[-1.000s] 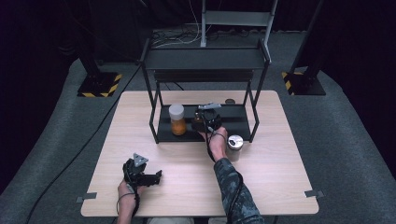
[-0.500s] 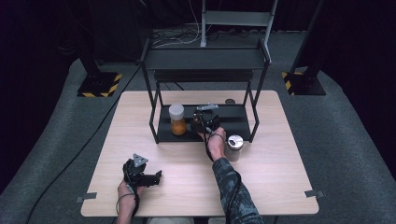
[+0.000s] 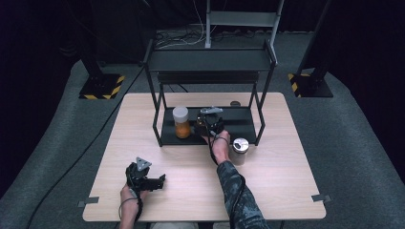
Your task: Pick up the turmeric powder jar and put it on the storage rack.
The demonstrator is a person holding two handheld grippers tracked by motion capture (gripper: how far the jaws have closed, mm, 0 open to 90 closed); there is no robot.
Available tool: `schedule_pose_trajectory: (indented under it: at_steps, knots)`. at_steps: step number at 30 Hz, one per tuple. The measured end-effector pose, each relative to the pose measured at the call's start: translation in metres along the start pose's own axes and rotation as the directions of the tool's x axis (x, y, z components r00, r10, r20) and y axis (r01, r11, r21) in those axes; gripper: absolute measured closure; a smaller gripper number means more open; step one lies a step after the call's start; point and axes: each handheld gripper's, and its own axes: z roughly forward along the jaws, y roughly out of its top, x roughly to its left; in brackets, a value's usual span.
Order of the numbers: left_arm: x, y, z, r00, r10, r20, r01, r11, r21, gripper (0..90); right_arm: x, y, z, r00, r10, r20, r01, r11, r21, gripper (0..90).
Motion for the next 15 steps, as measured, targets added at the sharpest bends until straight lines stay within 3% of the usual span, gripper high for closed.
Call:
schedule_pose_trajectory:
  at_steps: [15]
  knots:
    - [0.001,0.000,0.000,1.0000,0.001,0.003,-0.001,1.0000,0.001,2.5,0.000,-0.010,0.015,1.0000,0.007,0.000,-0.007,1.000,-0.009,31.2]
